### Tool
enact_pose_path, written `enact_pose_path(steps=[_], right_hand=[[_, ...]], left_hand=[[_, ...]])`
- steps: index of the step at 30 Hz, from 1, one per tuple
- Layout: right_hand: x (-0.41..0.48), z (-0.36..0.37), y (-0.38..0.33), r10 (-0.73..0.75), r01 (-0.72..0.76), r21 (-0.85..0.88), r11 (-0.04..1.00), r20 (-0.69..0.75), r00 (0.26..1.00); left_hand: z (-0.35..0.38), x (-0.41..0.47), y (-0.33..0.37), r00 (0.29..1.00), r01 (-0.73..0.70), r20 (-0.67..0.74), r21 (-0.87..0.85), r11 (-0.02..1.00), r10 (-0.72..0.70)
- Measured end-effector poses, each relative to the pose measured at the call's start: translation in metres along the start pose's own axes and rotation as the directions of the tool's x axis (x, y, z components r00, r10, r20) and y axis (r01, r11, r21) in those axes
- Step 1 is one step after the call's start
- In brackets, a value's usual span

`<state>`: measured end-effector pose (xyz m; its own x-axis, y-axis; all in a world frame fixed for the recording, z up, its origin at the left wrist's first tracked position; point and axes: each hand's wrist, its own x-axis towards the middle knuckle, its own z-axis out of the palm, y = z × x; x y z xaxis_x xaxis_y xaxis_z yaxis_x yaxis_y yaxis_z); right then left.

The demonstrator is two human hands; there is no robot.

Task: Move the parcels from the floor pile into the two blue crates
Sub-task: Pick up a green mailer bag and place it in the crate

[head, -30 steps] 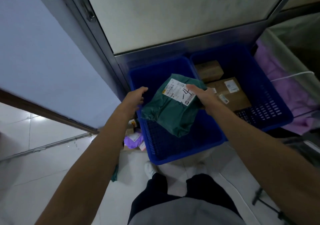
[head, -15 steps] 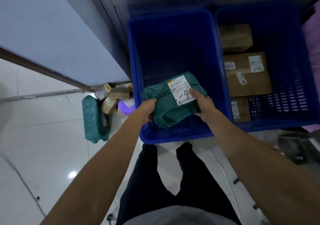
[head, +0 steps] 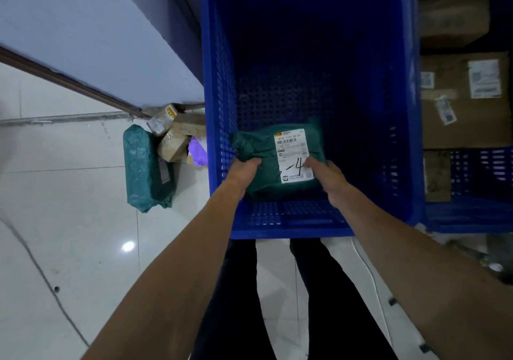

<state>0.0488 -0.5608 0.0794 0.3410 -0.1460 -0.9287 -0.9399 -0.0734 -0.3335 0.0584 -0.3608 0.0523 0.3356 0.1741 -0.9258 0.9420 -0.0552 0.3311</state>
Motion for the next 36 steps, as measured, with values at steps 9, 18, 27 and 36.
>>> enact_pose_path(steps=[9, 18, 27, 36], right_hand=[[0.052, 0.017, 0.028, 0.146, -0.129, -0.396, 0.909, 0.014, 0.989], [0.091, 0.032, 0.046, 0.204, -0.117, -0.62, 0.776, 0.072, 0.976], [0.107, 0.032, 0.052, 0.199, -0.085, -0.689, 0.72, 0.088, 0.976], [0.076, 0.034, 0.037, 0.164, -0.079, -0.801, 0.593, 0.024, 0.986]], left_hand=[[0.016, 0.065, -0.034, 0.99, 0.031, -0.142, 0.214, 0.976, 0.0], [0.023, 0.11, -0.07, 0.993, 0.108, -0.086, 0.318, 0.942, -0.085], [0.032, 0.129, -0.081, 0.992, 0.111, -0.115, 0.571, 0.814, -0.054], [0.034, 0.085, -0.062, 0.988, 0.147, -0.123, 0.623, 0.769, -0.089]])
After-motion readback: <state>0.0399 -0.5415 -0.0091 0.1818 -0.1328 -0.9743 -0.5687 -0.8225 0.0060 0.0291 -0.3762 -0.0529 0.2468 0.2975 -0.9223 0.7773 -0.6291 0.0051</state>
